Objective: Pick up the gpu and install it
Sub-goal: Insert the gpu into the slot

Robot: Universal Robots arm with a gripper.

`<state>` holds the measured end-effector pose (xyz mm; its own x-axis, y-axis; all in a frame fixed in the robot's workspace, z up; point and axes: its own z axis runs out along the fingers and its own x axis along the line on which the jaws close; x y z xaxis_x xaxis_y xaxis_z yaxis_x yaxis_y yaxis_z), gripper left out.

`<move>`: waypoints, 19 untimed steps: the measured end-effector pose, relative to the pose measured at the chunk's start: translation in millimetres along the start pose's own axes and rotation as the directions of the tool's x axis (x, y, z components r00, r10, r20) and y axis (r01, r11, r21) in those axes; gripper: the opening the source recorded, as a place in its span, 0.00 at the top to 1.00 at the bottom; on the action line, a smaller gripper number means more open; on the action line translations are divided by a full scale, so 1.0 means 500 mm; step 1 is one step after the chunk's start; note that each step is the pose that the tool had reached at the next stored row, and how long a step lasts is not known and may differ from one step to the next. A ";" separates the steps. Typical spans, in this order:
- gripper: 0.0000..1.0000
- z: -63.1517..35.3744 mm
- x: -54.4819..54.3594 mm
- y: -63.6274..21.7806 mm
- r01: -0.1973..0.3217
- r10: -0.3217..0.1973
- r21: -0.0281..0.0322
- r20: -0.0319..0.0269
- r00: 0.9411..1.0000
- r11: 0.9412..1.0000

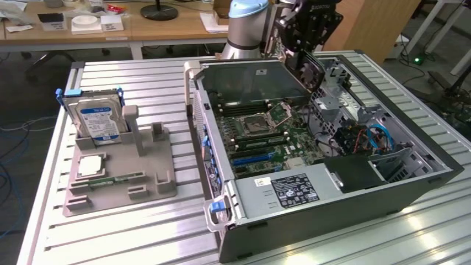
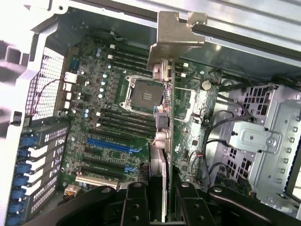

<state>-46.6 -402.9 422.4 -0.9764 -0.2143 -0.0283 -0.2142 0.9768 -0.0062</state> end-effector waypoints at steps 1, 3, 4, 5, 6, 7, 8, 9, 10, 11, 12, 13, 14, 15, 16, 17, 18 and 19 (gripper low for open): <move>0.73 0.000 0.000 0.000 0.012 -0.012 0.000 0.000 1.000 1.000; 0.73 0.000 0.000 0.000 0.037 -0.037 -0.001 0.000 0.999 0.999; 0.73 0.000 0.000 0.000 0.048 -0.048 -0.001 0.000 0.999 0.999; 0.73 0.000 0.001 0.000 0.059 -0.059 -0.002 0.000 0.998 0.998; 0.73 0.000 0.001 0.000 0.071 -0.071 -0.002 0.001 0.998 0.998; 0.73 0.000 0.001 0.000 0.083 -0.083 -0.002 0.001 0.997 0.997; 0.73 0.000 0.001 0.000 0.097 -0.097 -0.003 0.001 0.995 0.995; 0.73 0.000 0.001 0.000 0.109 -0.109 -0.003 0.001 0.994 0.994; 0.73 0.000 0.001 0.000 0.121 -0.121 -0.003 0.001 0.993 0.993; 0.73 0.000 0.001 0.000 0.131 -0.131 -0.004 0.001 0.991 0.991; 0.73 0.000 0.001 0.000 0.140 -0.140 -0.004 0.001 0.990 0.990; 0.73 0.000 0.001 0.000 0.150 -0.150 -0.004 0.001 0.989 0.989; 0.73 0.000 0.001 0.000 0.161 -0.161 -0.005 0.001 0.987 0.987; 0.73 0.000 0.001 0.000 0.172 -0.172 -0.005 0.001 0.985 0.985; 0.73 0.000 0.001 0.000 0.182 -0.182 -0.005 0.002 0.983 0.983; 0.73 0.000 0.001 0.000 0.190 -0.190 -0.005 0.002 0.982 0.982; 0.73 0.000 0.001 0.000 0.200 -0.200 -0.006 0.002 0.980 0.980; 0.73 0.000 0.002 0.000 0.210 -0.210 -0.006 0.002 0.978 0.978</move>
<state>-47.3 -403.2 422.3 -0.9095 -0.4146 -0.0283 -0.4146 0.9100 -0.0061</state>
